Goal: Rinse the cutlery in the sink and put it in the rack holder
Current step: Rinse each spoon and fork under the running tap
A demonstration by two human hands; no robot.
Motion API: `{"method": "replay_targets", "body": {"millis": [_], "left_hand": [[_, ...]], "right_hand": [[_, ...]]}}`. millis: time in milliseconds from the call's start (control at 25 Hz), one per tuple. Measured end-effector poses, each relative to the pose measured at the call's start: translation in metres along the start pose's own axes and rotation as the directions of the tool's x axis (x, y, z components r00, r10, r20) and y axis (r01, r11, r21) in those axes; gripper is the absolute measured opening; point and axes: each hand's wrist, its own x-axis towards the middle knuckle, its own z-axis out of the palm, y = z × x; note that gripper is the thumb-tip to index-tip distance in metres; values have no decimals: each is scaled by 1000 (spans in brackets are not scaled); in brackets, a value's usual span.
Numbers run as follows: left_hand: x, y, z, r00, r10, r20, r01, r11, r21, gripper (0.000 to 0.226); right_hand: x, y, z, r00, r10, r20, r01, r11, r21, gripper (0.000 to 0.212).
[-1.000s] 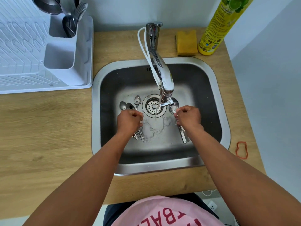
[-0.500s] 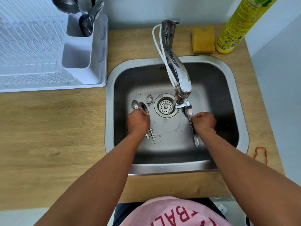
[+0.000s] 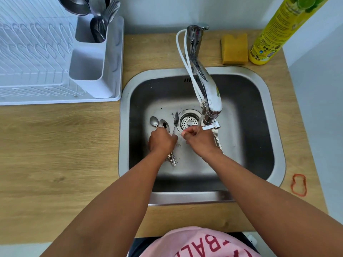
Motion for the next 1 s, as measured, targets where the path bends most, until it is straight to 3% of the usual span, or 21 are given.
{"method": "replay_targets", "body": {"millis": [120,240,400,520,680,760,840,1000], "left_hand": [[-4,-6,-2,1000,19,-11,-20,992,-124,25],[-7,-7,-5,998,53,-17,-55,953,-299,26],[-15,-2,-13,960,183,213,-61,877,-477,25],[-19,2,-24,921,197,336,-2,865,-502,13],[-30,20,-36,943,225,245,4,730,-684,17],[-36,29,-33,933,275,234,-53,745,-665,24],[-42,35,-26,931,311,189,-127,764,-633,19],[-52,36,-14,913,394,110,-216,692,-689,18]], "right_hand": [[6,-8,5,998,-16,64,18,999,-33,10],[8,-11,6,995,19,97,-29,994,101,4],[5,-12,-1,995,34,99,-55,974,220,15],[-8,-7,-10,1000,16,26,-22,970,241,7],[-36,4,-15,986,-3,-165,49,960,274,14],[-49,8,-14,976,-41,-212,92,967,237,13],[-59,11,-13,978,-1,-210,69,947,314,13],[-66,14,-17,983,93,-157,-7,879,476,9]]}}
